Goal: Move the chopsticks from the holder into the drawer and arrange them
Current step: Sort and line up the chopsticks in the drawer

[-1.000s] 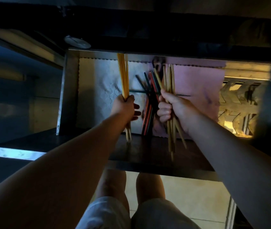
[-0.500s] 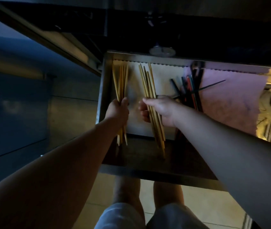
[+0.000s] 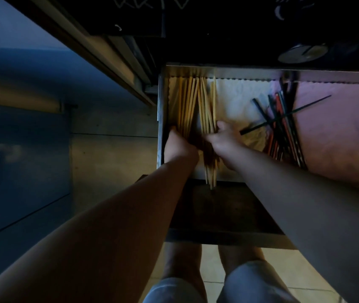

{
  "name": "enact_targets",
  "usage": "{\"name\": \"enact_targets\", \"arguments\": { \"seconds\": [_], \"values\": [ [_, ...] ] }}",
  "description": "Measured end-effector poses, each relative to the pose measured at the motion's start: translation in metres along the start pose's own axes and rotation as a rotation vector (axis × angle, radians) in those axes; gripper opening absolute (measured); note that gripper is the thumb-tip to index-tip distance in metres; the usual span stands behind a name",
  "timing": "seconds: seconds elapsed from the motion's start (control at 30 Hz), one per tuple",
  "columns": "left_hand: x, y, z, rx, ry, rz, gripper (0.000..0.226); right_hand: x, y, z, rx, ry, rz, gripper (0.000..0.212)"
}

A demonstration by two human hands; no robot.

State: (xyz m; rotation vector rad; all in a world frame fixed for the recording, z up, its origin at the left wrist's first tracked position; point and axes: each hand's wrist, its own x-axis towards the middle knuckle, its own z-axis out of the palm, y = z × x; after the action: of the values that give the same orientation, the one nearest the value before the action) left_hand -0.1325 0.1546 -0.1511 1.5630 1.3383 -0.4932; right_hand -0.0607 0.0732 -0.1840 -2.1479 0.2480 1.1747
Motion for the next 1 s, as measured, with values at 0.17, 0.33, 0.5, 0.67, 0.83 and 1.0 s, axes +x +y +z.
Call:
{"name": "enact_targets", "arguments": {
  "seconds": [0.17, 0.33, 0.5, 0.67, 0.83, 1.0],
  "values": [
    [-0.004, 0.006, 0.005, 0.168, -0.023, 0.017, 0.083, -0.005, -0.001, -0.002, -0.045, 0.212, -0.066, 0.039],
    [-0.003, 0.007, 0.007, 0.654, -0.161, 0.223, 0.1, -0.008, -0.003, -0.009, -0.013, 0.242, -0.078, 0.039],
    [0.006, -0.005, 0.005, 0.793, -0.292, 0.266, 0.099, -0.006, 0.0, -0.011, -0.023, 0.171, -0.09, 0.041],
    [0.005, -0.005, 0.005, 0.755, -0.265, 0.277, 0.096, -0.007, -0.003, -0.01, -0.023, 0.134, -0.082, 0.041],
    [0.01, -0.006, 0.004, 0.785, -0.332, 0.301, 0.095, -0.008, -0.001, -0.004, -0.005, 0.142, -0.063, 0.041],
    [0.014, -0.008, 0.003, 0.81, -0.354, 0.355, 0.094, -0.007, -0.001, -0.002, 0.019, 0.15, -0.051, 0.04]
  ]
}}
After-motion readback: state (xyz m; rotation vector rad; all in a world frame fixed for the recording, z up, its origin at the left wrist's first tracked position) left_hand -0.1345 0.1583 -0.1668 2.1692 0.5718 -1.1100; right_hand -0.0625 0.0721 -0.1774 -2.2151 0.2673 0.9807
